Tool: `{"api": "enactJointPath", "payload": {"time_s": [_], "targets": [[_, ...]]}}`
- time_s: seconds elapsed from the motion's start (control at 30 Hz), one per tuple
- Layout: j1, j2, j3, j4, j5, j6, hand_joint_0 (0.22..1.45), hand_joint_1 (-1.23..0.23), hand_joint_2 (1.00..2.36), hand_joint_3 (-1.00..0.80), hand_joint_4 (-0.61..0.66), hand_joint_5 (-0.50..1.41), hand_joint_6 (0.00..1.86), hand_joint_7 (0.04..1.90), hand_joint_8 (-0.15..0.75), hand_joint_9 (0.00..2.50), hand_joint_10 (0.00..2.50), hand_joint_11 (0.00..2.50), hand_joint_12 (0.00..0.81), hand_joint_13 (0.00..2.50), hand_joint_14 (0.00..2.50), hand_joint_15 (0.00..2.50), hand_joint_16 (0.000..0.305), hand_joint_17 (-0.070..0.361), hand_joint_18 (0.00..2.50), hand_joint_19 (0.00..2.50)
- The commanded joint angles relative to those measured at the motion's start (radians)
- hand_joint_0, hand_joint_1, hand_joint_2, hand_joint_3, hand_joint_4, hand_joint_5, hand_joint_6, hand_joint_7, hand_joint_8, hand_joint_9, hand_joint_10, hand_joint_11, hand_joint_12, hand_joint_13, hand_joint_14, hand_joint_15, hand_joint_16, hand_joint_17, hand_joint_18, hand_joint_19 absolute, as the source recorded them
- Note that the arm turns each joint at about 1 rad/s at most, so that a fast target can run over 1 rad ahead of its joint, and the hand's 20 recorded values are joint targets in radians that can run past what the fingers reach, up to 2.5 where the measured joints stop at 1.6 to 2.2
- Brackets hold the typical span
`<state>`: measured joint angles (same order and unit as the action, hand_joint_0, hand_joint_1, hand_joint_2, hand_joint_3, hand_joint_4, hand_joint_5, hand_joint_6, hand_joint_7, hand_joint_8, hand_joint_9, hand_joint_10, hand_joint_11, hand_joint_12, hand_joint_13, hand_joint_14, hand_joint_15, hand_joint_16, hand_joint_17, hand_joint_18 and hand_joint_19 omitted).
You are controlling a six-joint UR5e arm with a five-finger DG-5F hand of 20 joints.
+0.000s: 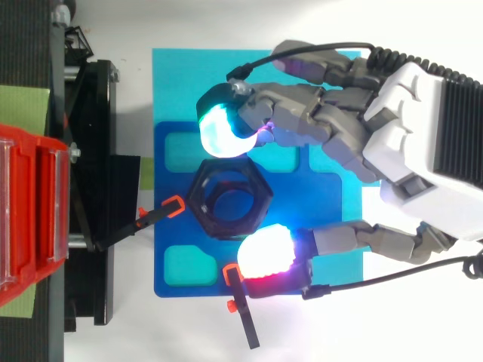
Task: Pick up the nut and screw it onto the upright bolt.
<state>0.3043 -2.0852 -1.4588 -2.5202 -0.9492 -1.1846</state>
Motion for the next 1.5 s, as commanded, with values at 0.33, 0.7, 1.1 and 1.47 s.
{"api": "enactJointPath", "payload": {"time_s": [0.33,0.7,1.1,1.47], "targets": [[0.016,0.001,0.0,-0.022,0.001,0.014,0.56,-0.69,1.0,-0.5,0.31,-0.16,0.5,1.03,0.33,0.86,0.01,0.27,0.288,0.77,0.0,0.05,0.027,0.06,0.46,0.0],[0.027,-0.001,0.0,-0.052,0.004,0.045,0.56,-0.69,1.0,-0.5,0.31,-0.16,0.5,1.03,0.328,0.86,0.01,0.27,0.291,0.76,0.0,0.05,0.027,0.062,0.47,0.0],[0.021,-0.001,0.0,-0.08,0.0,0.056,0.56,-0.69,1.0,-0.5,0.31,-0.16,0.5,1.03,0.327,0.86,0.01,0.27,0.292,0.76,0.0,0.04,0.027,0.062,0.47,0.0],[0.013,-0.001,0.0,-0.078,-0.01,0.056,0.56,-0.69,1.0,-0.5,0.31,-0.16,0.5,1.03,0.328,0.86,0.01,0.27,0.294,0.76,0.0,0.04,0.028,0.062,0.47,0.0]]}}
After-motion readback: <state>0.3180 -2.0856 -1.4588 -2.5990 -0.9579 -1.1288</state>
